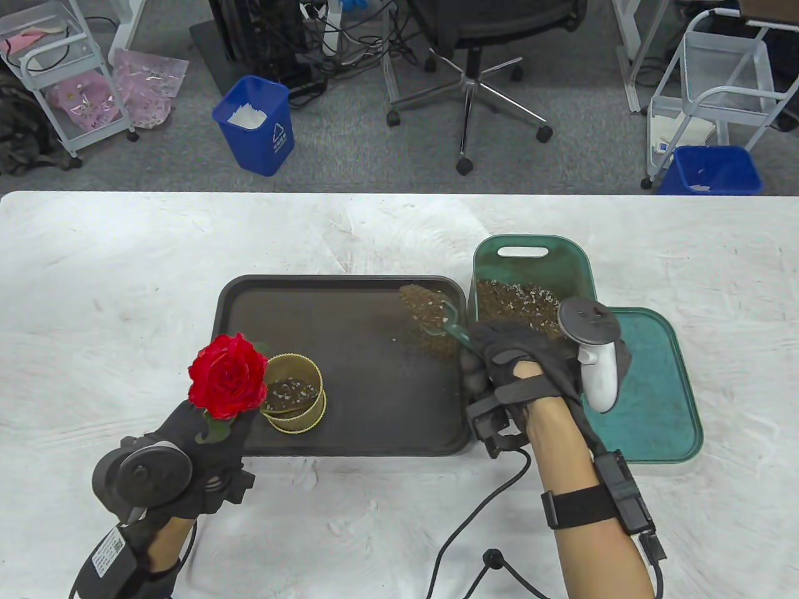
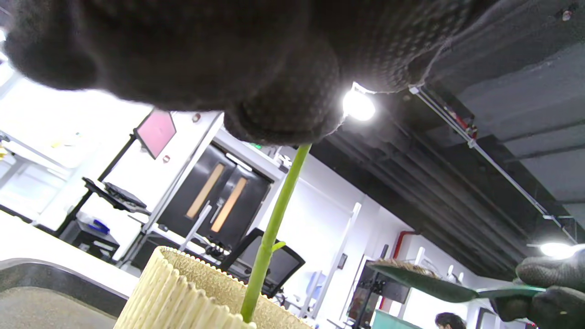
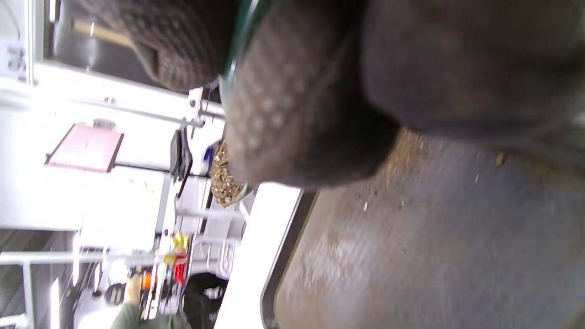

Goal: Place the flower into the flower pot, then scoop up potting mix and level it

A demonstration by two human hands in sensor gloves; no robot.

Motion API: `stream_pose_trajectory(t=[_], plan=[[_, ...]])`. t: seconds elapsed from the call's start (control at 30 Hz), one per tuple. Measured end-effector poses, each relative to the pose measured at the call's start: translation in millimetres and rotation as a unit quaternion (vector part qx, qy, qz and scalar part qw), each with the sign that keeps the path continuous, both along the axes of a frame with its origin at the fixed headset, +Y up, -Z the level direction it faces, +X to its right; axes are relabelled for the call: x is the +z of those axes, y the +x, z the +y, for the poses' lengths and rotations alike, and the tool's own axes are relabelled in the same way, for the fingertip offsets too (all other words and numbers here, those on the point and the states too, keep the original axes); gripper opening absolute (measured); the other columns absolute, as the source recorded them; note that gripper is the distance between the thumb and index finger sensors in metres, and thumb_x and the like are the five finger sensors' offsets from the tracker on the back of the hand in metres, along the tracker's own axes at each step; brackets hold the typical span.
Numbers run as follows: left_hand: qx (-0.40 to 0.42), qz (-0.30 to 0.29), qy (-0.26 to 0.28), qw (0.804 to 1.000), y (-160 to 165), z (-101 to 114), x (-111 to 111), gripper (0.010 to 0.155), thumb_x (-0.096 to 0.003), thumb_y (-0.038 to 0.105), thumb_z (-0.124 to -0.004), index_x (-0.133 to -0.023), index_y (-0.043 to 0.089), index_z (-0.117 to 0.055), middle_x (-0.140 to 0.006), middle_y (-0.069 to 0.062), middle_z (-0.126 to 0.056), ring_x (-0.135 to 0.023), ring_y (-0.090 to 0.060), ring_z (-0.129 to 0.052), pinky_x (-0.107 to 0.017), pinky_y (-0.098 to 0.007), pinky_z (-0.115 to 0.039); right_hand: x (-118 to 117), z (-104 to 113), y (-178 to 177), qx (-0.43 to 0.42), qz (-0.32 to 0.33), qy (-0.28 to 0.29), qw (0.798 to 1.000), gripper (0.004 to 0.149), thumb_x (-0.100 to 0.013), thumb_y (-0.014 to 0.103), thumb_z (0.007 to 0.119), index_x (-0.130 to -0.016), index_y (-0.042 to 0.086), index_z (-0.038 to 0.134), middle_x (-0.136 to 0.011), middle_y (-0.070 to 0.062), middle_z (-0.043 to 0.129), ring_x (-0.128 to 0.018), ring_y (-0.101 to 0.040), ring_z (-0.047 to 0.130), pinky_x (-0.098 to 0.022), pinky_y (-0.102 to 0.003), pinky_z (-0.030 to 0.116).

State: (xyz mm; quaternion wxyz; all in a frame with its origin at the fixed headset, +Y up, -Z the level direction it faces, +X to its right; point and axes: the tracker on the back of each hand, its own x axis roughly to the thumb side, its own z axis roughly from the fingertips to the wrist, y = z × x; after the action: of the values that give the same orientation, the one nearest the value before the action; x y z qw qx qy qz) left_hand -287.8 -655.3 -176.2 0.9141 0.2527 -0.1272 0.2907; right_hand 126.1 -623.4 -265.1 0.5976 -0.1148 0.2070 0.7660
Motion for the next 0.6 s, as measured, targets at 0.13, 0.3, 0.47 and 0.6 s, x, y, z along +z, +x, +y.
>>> stream_pose_trajectory(t=[0.13, 0.3, 0.47, 0.6], plan=[[0.0, 0.0, 0.0, 1.0, 0, 0, 0, 0.044, -0.041, 0.047, -0.079, -0.071, 0.02, -0.095, -0.047, -0.002, -0.103, -0.013, -0.015, -0.101, -0.025, -0.038, -0.092, 6, -3, -43, 0.009, 0.058, 0.006, 0.998, 0.05, -0.042, 0.035, 0.075, -0.083, 0.004, 0.078, -0.053, -0.013, 0.099, -0.018, -0.022, 0.105, -0.007, -0.038, 0.094], [0.001, 0.001, -0.001, 1.0, -1, 0, -1, 0.044, -0.041, 0.047, -0.079, -0.071, 0.02, -0.095, -0.046, -0.001, -0.103, -0.013, -0.015, -0.101, -0.025, -0.038, -0.092, 9, -10, -89, 0.045, 0.103, 0.015, 0.994, 0.05, -0.042, 0.035, 0.075, -0.083, 0.005, 0.078, -0.053, -0.013, 0.099, -0.018, -0.022, 0.106, -0.007, -0.038, 0.094], [-0.002, 0.0, 0.0, 1.0, 0, 0, 0, 0.044, -0.0409, 0.047, -0.079, -0.071, 0.02, -0.095, -0.047, -0.002, -0.103, -0.013, -0.015, -0.101, -0.025, -0.038, -0.092, 9, -23, -123, 0.116, 0.122, 0.023, 0.985, 0.051, -0.042, 0.035, 0.078, -0.082, 0.004, 0.078, -0.054, -0.014, 0.1, -0.018, -0.023, 0.106, -0.007, -0.039, 0.094], [-0.004, 0.001, 0.002, 1.0, 0, 0, 0, 0.044, -0.041, 0.047, -0.079, -0.071, 0.02, -0.095, -0.046, -0.002, -0.103, -0.013, -0.015, -0.101, -0.025, -0.038, -0.092, 15, -20, -150, 0.223, 0.157, 0.084, 0.958, 0.05, -0.041, 0.034, 0.08, -0.082, 0.005, 0.079, -0.054, -0.013, 0.1, -0.019, -0.024, 0.106, -0.007, -0.039, 0.095]])
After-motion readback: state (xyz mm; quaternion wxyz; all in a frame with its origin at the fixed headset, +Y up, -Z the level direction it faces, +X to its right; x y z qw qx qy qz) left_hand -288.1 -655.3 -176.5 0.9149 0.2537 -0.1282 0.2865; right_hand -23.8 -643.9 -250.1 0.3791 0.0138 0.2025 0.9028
